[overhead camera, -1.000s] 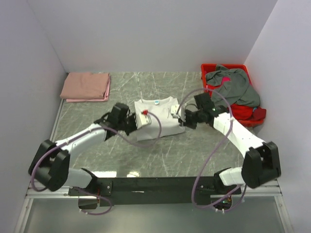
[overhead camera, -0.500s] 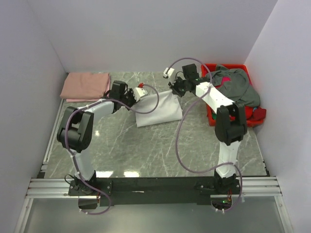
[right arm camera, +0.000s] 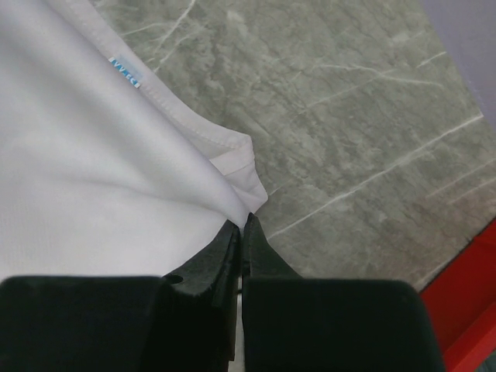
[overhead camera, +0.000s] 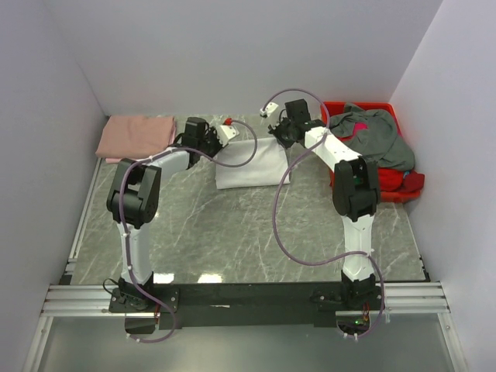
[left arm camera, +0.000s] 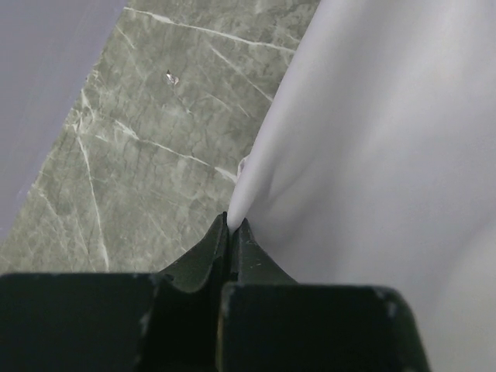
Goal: Fold and stack the t-shirts
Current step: Fold the tshirt
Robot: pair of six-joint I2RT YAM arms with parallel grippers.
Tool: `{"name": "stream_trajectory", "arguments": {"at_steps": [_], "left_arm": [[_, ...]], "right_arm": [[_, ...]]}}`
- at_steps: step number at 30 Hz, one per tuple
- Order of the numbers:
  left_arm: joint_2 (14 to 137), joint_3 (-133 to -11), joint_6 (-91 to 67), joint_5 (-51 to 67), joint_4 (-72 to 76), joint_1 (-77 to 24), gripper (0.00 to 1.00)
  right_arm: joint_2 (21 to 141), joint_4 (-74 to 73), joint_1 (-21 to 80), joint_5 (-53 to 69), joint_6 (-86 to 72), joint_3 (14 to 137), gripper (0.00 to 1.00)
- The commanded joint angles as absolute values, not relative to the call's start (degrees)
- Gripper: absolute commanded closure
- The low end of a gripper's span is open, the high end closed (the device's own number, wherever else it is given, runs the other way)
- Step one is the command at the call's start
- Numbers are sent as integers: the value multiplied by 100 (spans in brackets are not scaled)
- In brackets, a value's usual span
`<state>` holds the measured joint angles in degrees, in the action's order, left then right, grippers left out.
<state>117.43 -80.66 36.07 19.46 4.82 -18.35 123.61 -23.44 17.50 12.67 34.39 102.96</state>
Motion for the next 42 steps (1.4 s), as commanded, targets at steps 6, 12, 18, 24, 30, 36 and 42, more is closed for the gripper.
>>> {"name": "stream_trajectory", "arguments": {"at_steps": [6,12,18,24,30,36,42], "left_arm": [[11743,-8096,3305,1547,1552,-1811,100],[11996,-8340,2972,1222,1968,-1793,100],[12585,-8999,2892,1204,1530,-1793,100],[12954,-9650,2795,1116,1143,-1793,100],[13121,-9913,2725,1064,1152,-1793,100],[13263,-10072,2742,888,1151,-1793,100],[13271,-10046,2654,739,1414,-1793,100]], "right_arm": [[12253,-1715,1679,1142,3155,10346,100],[12436,-1678,1679,967,3094,10625,100],[12805,-1599,1679,580,2909,10959,100],[13210,-1740,1679,123,2786,11408,100],[13271,-1670,1679,18,2733,11435,100],[13289,-1608,1679,9,2760,11417,100],[13307,-1530,1679,-158,2699,11470,100]]}}
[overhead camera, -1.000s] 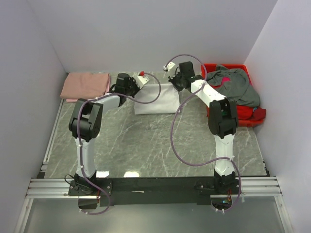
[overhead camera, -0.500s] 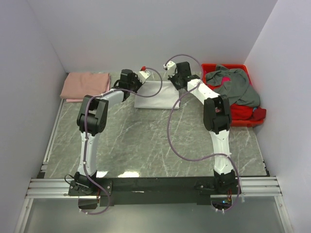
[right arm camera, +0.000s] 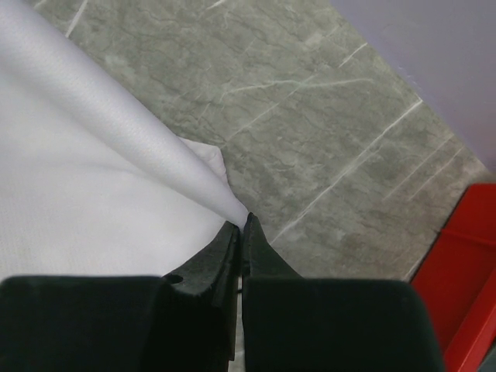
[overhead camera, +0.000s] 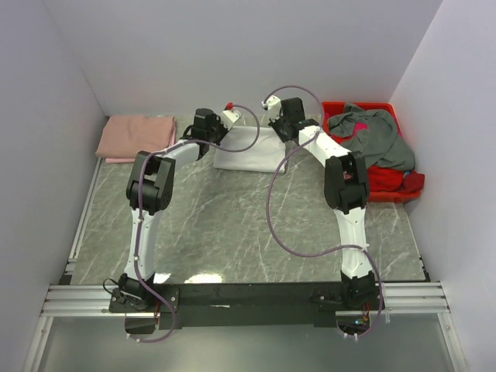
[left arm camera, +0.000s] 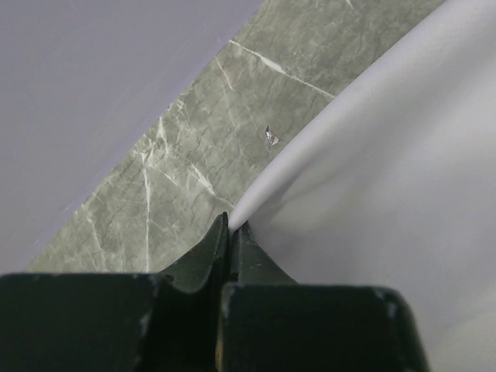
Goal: Fold and stack the t-shirts
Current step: Fold the tshirt
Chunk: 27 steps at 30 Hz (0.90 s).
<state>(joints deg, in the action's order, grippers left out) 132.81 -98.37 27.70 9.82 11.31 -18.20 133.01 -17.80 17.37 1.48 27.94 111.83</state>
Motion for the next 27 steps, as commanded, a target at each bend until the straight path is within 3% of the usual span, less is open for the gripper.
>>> {"name": "stream_trajectory", "arguments": {"at_steps": [1,13,25,27], "left_arm": [[13298,-10107,2646,712,1450,-1793,100],[13869,-10767,2250,115,1556,-1793,100],[14036,-10854,2330,378,1503,-1793,100],[14071,-10890,2250,317,1547,-1802,96]], "right_arm": [[13315,-1451,1670,-271,2681,11461,100],[13675,-1248,1679,-940,2540,11715,100],[13843,-1389,1696,-888,2540,11883,100],[13843,-1380,1705,-888,2549,11883,100]]}}
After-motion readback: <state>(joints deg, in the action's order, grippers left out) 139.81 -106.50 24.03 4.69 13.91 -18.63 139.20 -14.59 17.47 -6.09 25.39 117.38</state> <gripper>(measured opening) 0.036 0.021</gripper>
